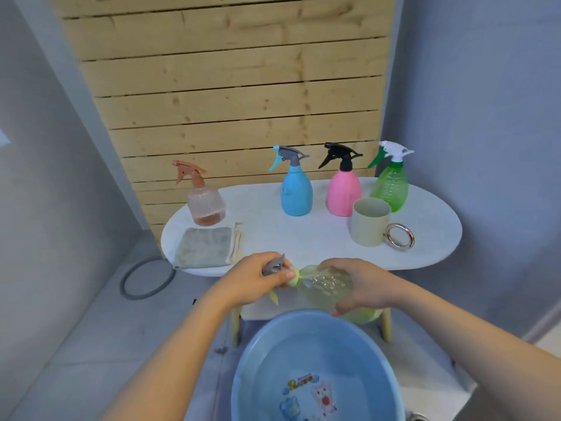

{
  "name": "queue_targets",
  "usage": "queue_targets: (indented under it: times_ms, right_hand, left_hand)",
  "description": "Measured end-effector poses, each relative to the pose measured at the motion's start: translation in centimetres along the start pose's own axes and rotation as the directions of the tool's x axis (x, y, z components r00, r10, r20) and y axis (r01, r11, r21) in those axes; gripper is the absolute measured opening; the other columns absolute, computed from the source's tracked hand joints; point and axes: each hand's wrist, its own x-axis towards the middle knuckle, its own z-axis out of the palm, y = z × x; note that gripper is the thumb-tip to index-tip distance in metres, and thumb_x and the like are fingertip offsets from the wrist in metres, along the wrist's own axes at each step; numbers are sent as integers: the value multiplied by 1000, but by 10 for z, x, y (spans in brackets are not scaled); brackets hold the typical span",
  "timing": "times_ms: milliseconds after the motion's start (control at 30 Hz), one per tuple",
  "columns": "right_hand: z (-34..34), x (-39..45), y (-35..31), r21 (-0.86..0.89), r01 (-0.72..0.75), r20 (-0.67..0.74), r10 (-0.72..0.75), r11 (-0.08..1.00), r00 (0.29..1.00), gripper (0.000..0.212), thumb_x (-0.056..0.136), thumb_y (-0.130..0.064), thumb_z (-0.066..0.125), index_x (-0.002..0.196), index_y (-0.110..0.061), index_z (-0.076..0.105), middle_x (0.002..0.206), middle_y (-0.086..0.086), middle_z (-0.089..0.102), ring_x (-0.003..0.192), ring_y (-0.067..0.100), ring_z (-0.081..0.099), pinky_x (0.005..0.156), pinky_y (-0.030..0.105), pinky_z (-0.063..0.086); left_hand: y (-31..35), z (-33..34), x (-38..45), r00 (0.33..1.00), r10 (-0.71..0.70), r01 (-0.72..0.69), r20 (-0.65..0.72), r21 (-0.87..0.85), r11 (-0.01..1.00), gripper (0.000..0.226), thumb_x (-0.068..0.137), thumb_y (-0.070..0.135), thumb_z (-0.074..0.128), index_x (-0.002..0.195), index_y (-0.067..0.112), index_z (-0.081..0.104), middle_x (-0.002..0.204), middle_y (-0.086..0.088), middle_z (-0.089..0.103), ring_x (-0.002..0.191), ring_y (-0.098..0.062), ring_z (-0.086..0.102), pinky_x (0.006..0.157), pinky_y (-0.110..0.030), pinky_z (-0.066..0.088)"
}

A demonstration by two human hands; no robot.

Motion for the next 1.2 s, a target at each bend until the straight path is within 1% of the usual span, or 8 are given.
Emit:
queue_targets:
  times_ms: [267, 433, 533, 633, 833, 1000, 1100, 1200]
  right_hand:
    - [14, 23, 1, -439, 87, -425, -292, 894, 857, 78, 47, -37, 77, 120, -29, 52, 107, -11, 62, 93, 24, 56, 76, 33, 38]
    - [11, 27, -3, -556, 99, -312, -318, 825, 895, 80, 54, -42, 72, 129, -31, 46, 117, -11, 58, 103, 22, 54, 84, 34, 39]
    - [4, 25, -3, -351, 12, -141, -65, 936, 988, 81, 65, -45, 72, 137, -37, 36, 126, -14, 53, 113, 17, 45, 93, 30, 35]
    - [-8, 26, 10, -87, -77, -22, 75, 993, 997, 83, 64, -42, 80, 136, -36, 39, 122, -13, 54, 111, 12, 48, 92, 26, 39]
    - [-17, 22, 19, 21, -61, 99, 58, 998, 993, 73, 64, -39, 83, 127, -40, 46, 115, -19, 51, 103, 1, 48, 83, 17, 37]
    - [-5, 21, 6, -161, 116, -21, -121, 980, 992, 85, 61, -41, 83, 135, -39, 40, 121, -18, 53, 113, 10, 44, 97, 24, 36]
    - [-6, 22, 6, -72, 131, -62, -136, 989, 989, 84, 62, -39, 83, 135, -40, 40, 123, -17, 53, 113, 8, 44, 96, 22, 35]
    - [-6, 24, 14, -25, 73, -73, -75, 997, 995, 82, 64, -38, 83, 135, -37, 42, 123, -14, 54, 112, 8, 48, 94, 21, 37]
  left_hand:
    - [6, -3, 8, 975, -209, 198, -80, -135, 971, 39, 94, 39, 52, 87, 2, 64, 71, -4, 74, 60, -7, 64, 64, -21, 47]
    - [3, -17, 9, 867, -467, 494, 173, -423, 759, 61, 93, 57, 38, 115, 5, 60, 93, -12, 73, 71, -18, 66, 51, -23, 47]
    - [-6, -20, 5, 940, -318, 331, 119, -538, 776, 31, 98, 29, 47, 129, 33, 50, 133, 3, 54, 107, -11, 61, 80, -26, 54]
    - [-15, -22, -3, 967, -11, 100, 254, -342, 934, 62, 82, 1, 56, 133, 35, 49, 149, 21, 25, 134, 7, 31, 106, -30, 42]
    - [-5, -15, 5, 1000, 2, -2, 2, -51, 999, 15, 92, 30, 59, 104, 31, 68, 114, 13, 64, 91, -7, 66, 68, -25, 49]
    - [4, -12, 8, 949, -202, 244, -244, 155, 957, 58, 94, 59, 31, 64, 10, 46, 37, 1, 49, 33, -11, 49, 47, -20, 43]
    - [8, -13, 13, 888, -413, 395, -201, -122, 910, 61, 95, 59, 26, 92, 6, 56, 36, -1, 52, 29, -7, 46, 37, -15, 36]
    - [-1, -15, 10, 953, -249, 197, -171, -274, 941, 51, 98, 34, 45, 145, 31, 23, 63, -3, 67, 56, -10, 65, 55, -20, 49]
